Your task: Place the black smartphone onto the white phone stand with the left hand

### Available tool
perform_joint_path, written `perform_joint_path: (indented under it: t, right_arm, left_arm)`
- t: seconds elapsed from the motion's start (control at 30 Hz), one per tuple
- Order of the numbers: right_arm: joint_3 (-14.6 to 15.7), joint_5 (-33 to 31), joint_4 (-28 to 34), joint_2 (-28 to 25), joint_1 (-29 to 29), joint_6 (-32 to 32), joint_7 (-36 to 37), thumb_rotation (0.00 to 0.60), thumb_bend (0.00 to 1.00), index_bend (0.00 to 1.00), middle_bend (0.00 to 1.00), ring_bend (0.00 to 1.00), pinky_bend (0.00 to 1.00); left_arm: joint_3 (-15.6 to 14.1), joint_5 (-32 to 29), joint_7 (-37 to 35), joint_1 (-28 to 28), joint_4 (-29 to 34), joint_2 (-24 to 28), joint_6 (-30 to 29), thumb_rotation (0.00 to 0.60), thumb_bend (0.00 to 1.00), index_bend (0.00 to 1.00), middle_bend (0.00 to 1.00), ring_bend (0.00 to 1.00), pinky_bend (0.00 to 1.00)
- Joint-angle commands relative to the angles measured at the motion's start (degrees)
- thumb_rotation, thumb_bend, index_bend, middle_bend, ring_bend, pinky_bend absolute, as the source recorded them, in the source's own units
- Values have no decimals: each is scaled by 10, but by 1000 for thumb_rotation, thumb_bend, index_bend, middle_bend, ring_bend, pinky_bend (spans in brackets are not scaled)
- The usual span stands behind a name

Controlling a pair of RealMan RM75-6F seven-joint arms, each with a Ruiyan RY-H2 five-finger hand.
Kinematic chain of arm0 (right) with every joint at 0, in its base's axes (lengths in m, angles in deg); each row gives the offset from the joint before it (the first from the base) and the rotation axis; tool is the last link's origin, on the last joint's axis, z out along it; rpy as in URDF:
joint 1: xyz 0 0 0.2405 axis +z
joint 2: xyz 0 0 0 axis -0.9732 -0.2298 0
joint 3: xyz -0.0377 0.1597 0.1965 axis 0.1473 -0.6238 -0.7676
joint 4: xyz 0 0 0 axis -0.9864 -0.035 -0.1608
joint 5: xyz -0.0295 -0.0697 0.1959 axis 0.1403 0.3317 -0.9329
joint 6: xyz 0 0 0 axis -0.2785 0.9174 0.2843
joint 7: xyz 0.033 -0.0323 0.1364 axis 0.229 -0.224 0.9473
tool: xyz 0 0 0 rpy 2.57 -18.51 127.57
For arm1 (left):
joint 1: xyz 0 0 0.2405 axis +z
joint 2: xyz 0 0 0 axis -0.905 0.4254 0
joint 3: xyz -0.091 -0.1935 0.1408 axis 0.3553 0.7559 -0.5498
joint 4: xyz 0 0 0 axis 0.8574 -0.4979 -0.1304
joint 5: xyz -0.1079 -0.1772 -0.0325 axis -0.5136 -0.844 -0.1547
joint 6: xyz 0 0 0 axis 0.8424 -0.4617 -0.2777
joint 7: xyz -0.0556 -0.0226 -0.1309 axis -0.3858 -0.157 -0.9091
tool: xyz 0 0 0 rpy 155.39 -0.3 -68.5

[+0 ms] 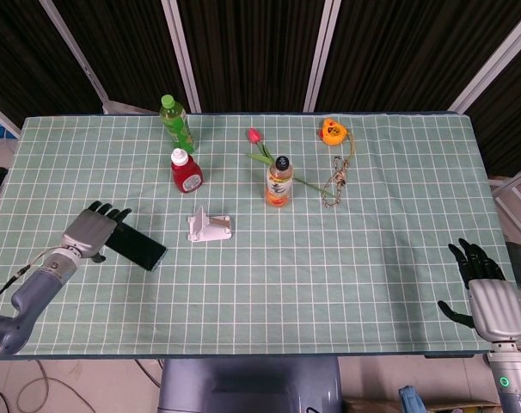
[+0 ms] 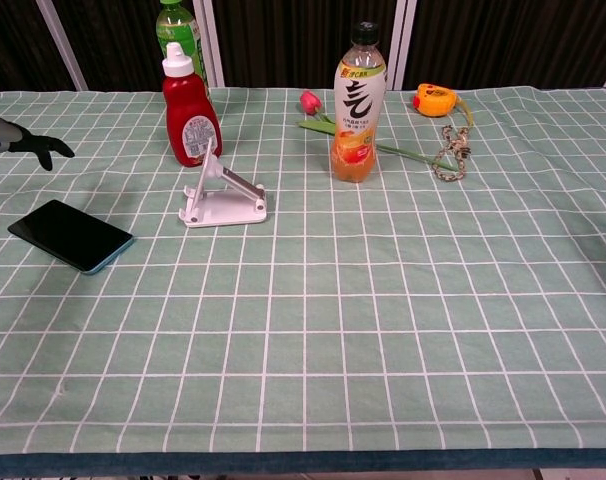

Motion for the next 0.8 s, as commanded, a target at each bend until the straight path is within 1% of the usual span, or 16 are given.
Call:
perform_joint_path:
  t: [0.03, 0.23, 0.5, 0.67, 0.8]
  right_arm:
    - [0, 0, -1, 1, 0, 0, 1, 600, 284, 94, 0, 0, 186]
    - [0, 0, -1, 0, 0, 0, 2, 600, 288, 94, 0, 0, 186]
    - [0, -1, -2, 0, 0, 0, 4, 600, 290, 94, 0, 0, 186]
    - [0, -1, -3, 1, 0, 0, 5, 600, 291, 94, 0, 0, 186]
    - [0, -1, -3, 1, -1, -1, 6, 600, 291, 94, 0, 0, 186]
  left_arm:
    - [-7, -6, 7, -9, -13, -12, 7, 600, 95, 47, 182, 95, 130]
    - [-15, -11, 9, -22, -27, -32, 14, 600, 96, 48, 184, 95, 130]
    - [-25, -7, 10, -39, -44, -53, 21, 600, 97, 74, 212, 95, 130]
    - [-31, -10, 10, -48, -51, -64, 22, 600, 99, 133, 251, 95, 130]
    - [-35, -12, 10, -50, -54, -66, 21, 600, 100, 174, 254, 95, 130]
